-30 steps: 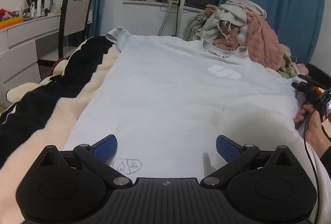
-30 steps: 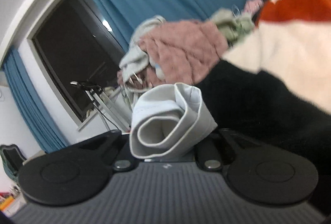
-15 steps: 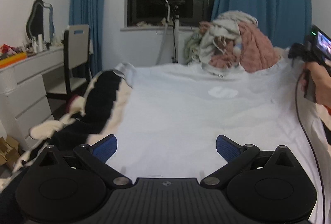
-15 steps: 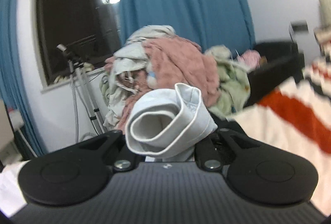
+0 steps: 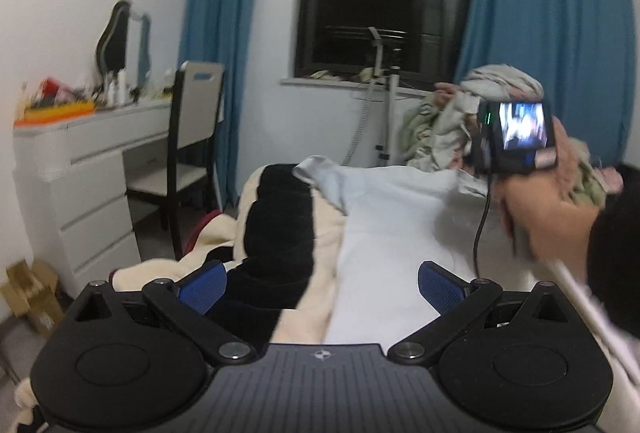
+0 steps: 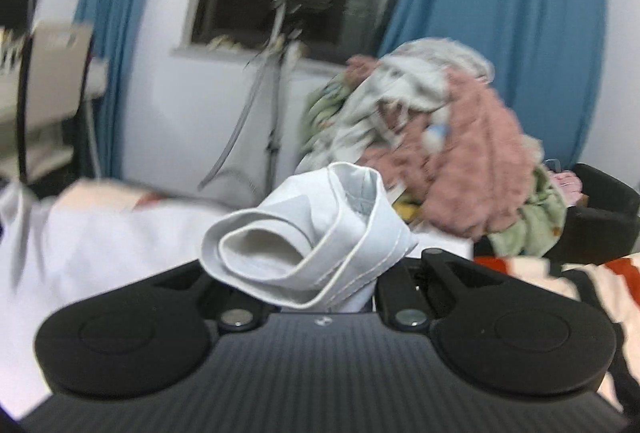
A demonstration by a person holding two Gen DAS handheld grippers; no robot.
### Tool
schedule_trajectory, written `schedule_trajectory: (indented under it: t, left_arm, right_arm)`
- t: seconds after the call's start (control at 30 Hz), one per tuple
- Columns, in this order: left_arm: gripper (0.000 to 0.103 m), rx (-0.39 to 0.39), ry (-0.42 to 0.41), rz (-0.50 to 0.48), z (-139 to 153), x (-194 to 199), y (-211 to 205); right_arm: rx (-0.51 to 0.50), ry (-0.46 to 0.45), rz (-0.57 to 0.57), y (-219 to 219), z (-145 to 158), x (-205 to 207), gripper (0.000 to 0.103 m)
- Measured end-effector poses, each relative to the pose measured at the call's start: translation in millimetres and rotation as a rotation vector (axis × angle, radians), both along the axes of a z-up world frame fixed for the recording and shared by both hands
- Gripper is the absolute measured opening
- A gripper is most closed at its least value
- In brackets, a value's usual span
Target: Fold clothes
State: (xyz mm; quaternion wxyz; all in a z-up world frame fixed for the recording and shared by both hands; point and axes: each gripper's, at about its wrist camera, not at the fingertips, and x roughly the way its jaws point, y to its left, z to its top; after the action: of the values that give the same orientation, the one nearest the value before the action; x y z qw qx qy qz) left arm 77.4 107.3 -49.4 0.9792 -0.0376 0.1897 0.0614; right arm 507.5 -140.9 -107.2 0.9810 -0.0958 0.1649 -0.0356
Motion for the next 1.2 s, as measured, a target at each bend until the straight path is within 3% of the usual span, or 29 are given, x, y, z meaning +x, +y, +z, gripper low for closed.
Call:
schedule_trajectory:
  t: [0.1, 0.13, 0.17, 0.2, 0.23, 0.27, 0.43, 0.63, 0.8, 0.97, 1.1, 1.2]
  left_arm:
    - [0.103, -0.043, 0.014, 0.017, -5, 11, 13]
    - [0.103, -0.042, 0.024, 0.014, -7, 15, 12]
    - [0.103, -0.04, 0.032, 0.01, -10, 18, 11]
    - [0.103, -0.036, 0.036, 0.005, -11, 21, 10]
    - [0.103, -0.034, 0.04, 0.0, -13, 24, 9]
    - [0.103, -0.034, 0.046, -0.005, -14, 26, 8]
    - [0.103, -0.05, 0.065, -0.017, -21, 36, 2]
    - [0.103, -0.059, 0.05, -0.018, -14, 33, -4]
    - [0.103, -0.065, 0.036, -0.069, -4, 9, -19]
    - [0.103, -0.058, 0.023, -0.108, 5, -19, -37]
    - [0.103, -0.089, 0.046, -0.167, 6, -38, -53]
    - [0.103, -0.075, 0.064, -0.209, 2, -46, -68]
  right_arm:
    - [0.004, 0.085, 0.011, 11, -30, 20, 0.014]
    - [0.027, 0.118, 0.015, 11, -38, 23, 0.024]
    - [0.046, 0.138, 0.027, 10, -41, 27, 0.045]
    - [0.065, 0.156, 0.04, 9, -43, 31, 0.057]
    - [0.07, 0.154, 0.059, 9, -43, 30, 0.078]
    - [0.086, 0.148, 0.075, 7, -38, 27, 0.084]
    - [0.187, 0.104, 0.145, -3, -4, 0, 0.084]
    - [0.312, 0.051, 0.18, -28, 48, -100, 0.084]
    - [0.368, 0.046, 0.18, -58, 69, -207, 0.084]
    - [0.427, 0.069, 0.142, -94, 58, -318, 0.084]
    - [0.501, 0.086, 0.097, -123, 29, -393, 0.084]
    - [0.509, 0.089, 0.075, -138, 24, -417, 0.084]
